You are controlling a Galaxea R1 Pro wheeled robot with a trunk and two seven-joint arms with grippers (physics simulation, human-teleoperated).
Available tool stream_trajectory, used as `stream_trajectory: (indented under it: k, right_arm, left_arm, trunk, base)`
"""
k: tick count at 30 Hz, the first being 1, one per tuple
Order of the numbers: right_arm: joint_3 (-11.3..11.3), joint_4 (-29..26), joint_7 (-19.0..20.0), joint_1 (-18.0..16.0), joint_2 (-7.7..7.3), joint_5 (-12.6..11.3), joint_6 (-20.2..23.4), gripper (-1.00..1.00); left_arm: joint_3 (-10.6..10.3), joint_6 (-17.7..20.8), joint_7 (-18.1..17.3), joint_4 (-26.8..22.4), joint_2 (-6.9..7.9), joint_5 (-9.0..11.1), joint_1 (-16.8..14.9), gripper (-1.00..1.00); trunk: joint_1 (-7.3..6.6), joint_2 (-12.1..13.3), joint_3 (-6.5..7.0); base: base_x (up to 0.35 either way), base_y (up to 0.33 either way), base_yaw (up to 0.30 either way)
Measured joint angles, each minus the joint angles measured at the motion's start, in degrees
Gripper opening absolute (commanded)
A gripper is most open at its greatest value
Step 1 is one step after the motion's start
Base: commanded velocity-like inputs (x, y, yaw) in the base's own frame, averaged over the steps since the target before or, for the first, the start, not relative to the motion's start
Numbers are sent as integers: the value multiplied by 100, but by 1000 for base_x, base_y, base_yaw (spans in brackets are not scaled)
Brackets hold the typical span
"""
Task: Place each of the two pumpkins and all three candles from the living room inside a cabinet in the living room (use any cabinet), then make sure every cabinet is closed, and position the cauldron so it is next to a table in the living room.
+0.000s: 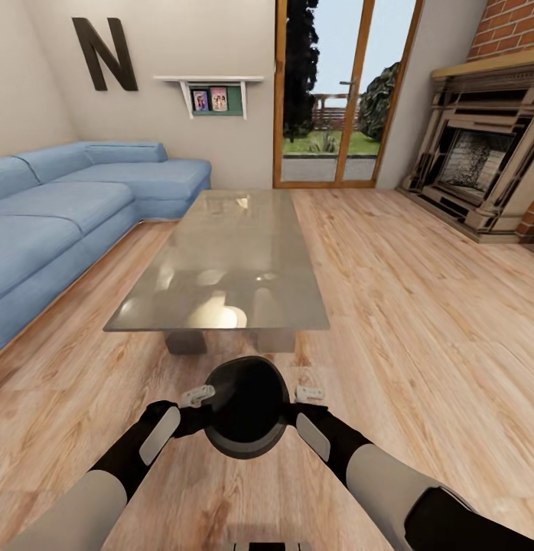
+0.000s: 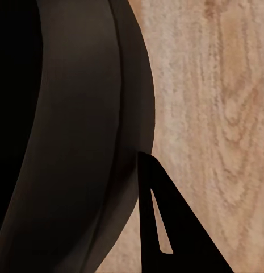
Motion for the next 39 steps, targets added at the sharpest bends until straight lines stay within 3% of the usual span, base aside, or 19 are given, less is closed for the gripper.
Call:
stream_trajectory:
  k: [20,32,39]
  right_arm:
    - [-24,12,8,0,5,12,43,-100]
    - [0,9,8,0,5,4,-32,-100]
    - [0,7,9,0,3,3,-30,-100]
  left_arm:
    - [18,57,14,-1,-2,-3,0,-100]
    - [-9,-26,-18,1,7,-4,0,-100]
    - [-10,-25,-19,1,6,-7,0,-100]
  trunk:
    - [-2,0,0]
    - [0,0,0]
    - [19,-9,-154]
  base:
    - [169,0,0]
    - [22,0,0]
    - [0,0,0]
